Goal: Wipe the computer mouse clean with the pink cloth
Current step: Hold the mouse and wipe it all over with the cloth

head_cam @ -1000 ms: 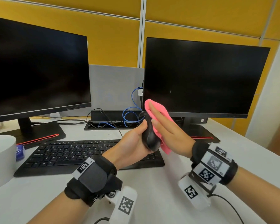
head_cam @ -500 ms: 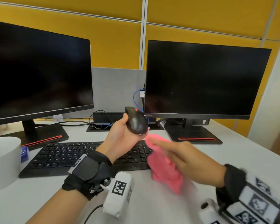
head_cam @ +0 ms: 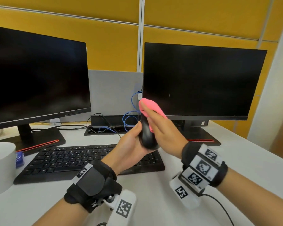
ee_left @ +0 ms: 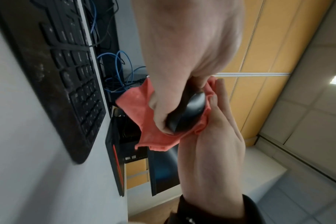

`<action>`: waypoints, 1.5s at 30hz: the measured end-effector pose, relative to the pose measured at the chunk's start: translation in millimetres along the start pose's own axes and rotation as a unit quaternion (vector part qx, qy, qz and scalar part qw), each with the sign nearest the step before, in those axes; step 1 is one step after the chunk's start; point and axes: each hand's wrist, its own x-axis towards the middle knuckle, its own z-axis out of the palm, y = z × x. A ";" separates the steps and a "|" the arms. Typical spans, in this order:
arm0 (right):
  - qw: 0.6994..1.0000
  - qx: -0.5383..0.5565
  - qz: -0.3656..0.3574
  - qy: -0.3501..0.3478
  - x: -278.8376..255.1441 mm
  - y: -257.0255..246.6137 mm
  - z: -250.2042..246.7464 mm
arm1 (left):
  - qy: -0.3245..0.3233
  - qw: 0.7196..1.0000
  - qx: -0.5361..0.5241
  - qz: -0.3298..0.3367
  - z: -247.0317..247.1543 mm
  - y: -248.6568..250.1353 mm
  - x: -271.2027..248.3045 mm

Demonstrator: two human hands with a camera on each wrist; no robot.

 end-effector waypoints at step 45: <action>0.987 -0.130 -0.028 -0.086 11.6 38.9 12.5 | -0.003 0.996 -0.088 0.007 -8.0 4.6 -2.3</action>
